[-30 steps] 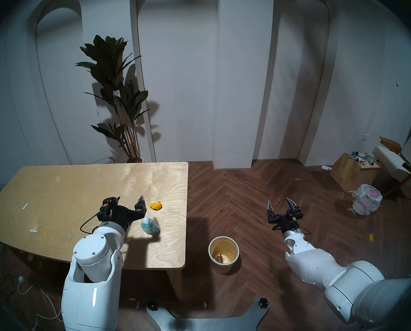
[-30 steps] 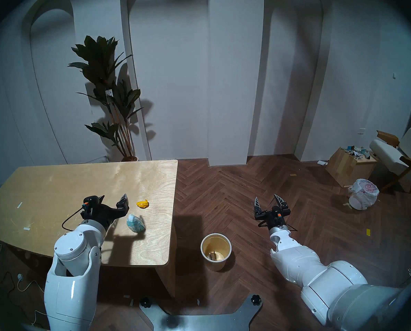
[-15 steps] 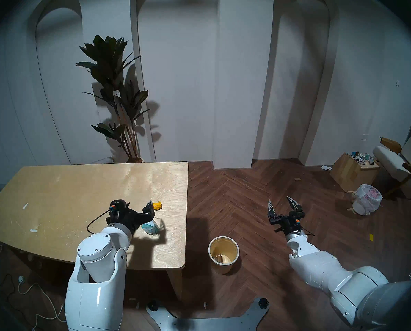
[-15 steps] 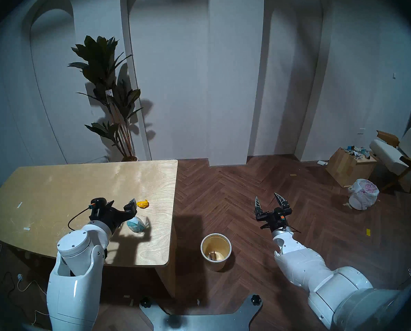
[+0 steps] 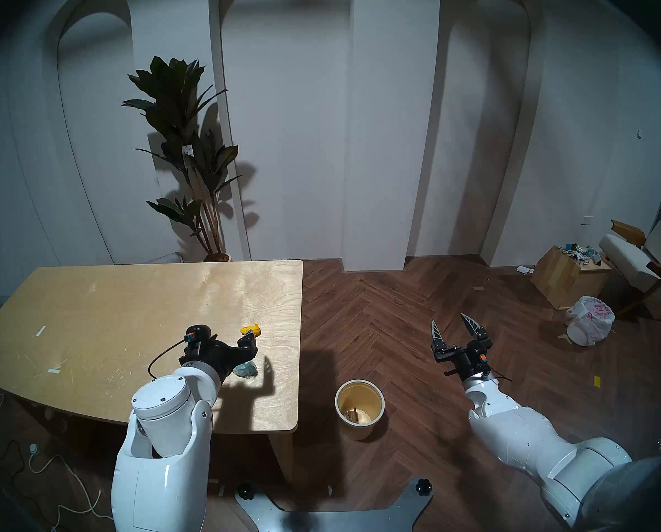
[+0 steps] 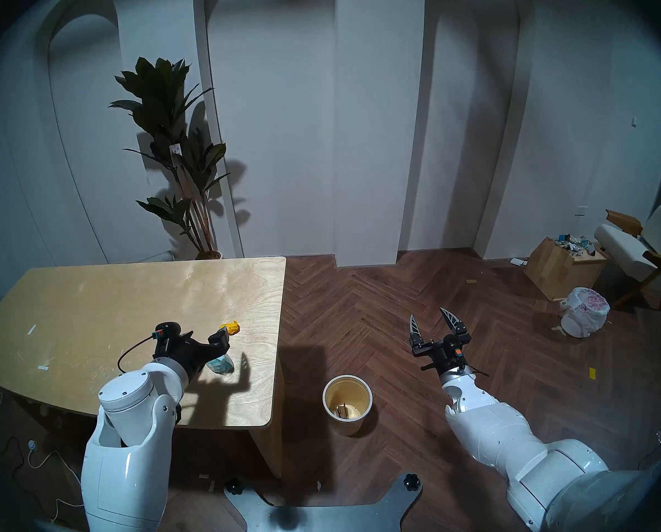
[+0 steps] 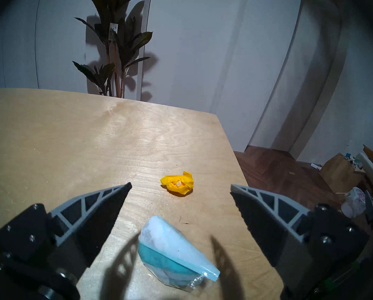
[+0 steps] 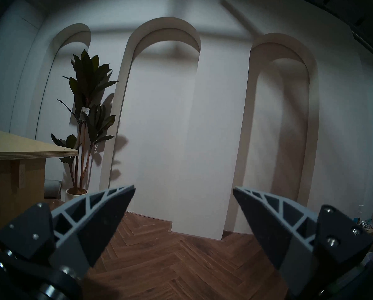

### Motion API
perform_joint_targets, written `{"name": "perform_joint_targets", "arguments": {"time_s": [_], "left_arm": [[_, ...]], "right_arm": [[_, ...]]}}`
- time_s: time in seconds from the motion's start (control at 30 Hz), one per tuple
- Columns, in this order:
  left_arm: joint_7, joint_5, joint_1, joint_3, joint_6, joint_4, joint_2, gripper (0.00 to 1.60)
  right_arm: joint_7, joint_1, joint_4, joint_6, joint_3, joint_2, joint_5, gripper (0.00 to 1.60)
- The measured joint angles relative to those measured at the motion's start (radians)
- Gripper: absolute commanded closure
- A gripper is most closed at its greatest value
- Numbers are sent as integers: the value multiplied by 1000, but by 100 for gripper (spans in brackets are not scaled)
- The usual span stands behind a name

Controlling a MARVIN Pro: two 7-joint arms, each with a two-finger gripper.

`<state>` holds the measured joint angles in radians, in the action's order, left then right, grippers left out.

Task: Put the trash into the trash bin on the ground

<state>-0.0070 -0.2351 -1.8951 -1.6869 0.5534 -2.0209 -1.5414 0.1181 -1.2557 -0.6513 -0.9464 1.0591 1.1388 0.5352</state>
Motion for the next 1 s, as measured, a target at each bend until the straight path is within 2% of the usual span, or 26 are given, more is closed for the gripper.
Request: {"name": "perform_joint_targets", "arguments": {"time_s": [0.53,1.0], "left_arm": [[71,21,-37,28,84,-21,-32,0],[128,36,-30,66,149,-24,-63,0]], "right_arm": [[44,-97,-190,-1,18,-66,40,0],[68,-207,-384,-1,38,-139,88,0]]}}
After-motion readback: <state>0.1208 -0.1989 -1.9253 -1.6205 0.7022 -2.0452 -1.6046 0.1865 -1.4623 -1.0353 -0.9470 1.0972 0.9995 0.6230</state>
